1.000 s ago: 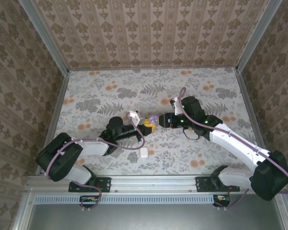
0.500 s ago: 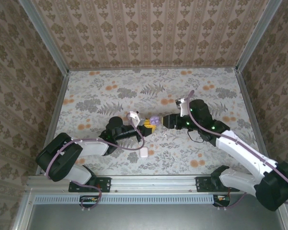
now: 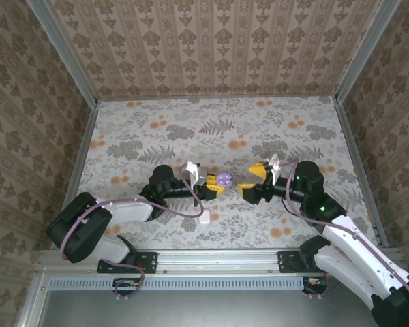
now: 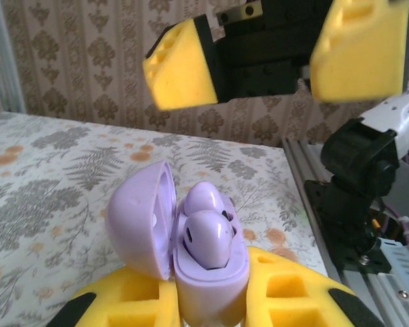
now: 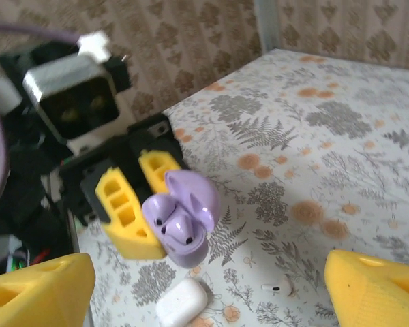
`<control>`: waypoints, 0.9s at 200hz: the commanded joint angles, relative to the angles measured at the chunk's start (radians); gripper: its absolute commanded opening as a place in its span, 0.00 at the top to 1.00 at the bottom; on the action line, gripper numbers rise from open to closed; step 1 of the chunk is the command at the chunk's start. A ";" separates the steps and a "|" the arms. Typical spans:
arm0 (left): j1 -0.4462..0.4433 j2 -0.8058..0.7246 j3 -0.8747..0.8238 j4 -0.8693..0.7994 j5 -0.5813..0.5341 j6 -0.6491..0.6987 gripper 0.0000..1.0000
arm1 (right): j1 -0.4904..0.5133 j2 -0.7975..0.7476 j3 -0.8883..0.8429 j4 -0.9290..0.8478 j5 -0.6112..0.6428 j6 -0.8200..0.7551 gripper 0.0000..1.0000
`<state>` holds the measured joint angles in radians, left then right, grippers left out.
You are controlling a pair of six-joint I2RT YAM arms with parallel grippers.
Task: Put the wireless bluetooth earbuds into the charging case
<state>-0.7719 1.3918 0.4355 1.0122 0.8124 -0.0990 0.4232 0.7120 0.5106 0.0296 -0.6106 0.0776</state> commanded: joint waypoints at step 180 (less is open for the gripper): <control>-0.025 -0.072 0.031 -0.068 0.024 0.084 0.90 | 0.042 0.369 0.190 -0.058 -0.383 -0.396 0.34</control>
<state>-0.7914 1.3430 0.4469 0.9409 0.8375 -0.0353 0.4564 1.0695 0.6613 -0.0265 -0.9337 -0.2909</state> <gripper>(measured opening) 0.187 0.677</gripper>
